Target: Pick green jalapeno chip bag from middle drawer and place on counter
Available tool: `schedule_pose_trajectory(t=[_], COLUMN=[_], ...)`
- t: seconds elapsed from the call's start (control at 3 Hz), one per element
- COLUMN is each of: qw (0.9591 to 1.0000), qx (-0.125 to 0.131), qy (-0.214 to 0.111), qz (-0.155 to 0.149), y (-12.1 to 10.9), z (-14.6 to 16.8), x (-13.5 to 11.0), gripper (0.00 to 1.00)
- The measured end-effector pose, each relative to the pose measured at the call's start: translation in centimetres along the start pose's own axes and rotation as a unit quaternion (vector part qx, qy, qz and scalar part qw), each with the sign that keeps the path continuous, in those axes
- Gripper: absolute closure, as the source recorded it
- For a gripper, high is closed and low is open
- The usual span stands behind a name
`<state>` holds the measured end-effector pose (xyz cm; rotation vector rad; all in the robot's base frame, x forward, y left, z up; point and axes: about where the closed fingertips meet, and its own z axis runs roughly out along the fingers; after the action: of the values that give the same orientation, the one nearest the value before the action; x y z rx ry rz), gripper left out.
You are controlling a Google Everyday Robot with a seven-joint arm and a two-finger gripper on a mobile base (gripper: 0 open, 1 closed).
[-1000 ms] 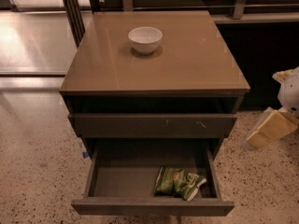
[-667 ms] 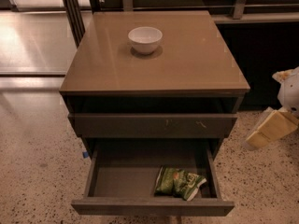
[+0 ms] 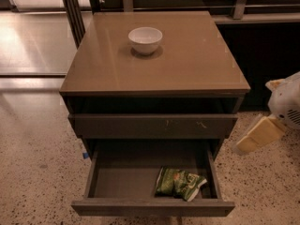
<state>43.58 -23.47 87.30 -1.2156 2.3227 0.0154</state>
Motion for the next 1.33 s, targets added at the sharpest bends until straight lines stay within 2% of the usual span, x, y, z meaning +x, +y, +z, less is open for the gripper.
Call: schedule_pose_trajectory(t=[0.33,0.67,1.33], qw=[0.9983,0.9981,0.9922], qx=[-0.042,-0.044,-0.085], qy=[-0.02,-0.022,-0.029], qz=[0.036,0.037,0.086], y=[1.7,1.9,5.6], z=[9.8,9.9,19.1], x=[1.3,1.4,5.0], gripper=[0.0,0.0,0.0])
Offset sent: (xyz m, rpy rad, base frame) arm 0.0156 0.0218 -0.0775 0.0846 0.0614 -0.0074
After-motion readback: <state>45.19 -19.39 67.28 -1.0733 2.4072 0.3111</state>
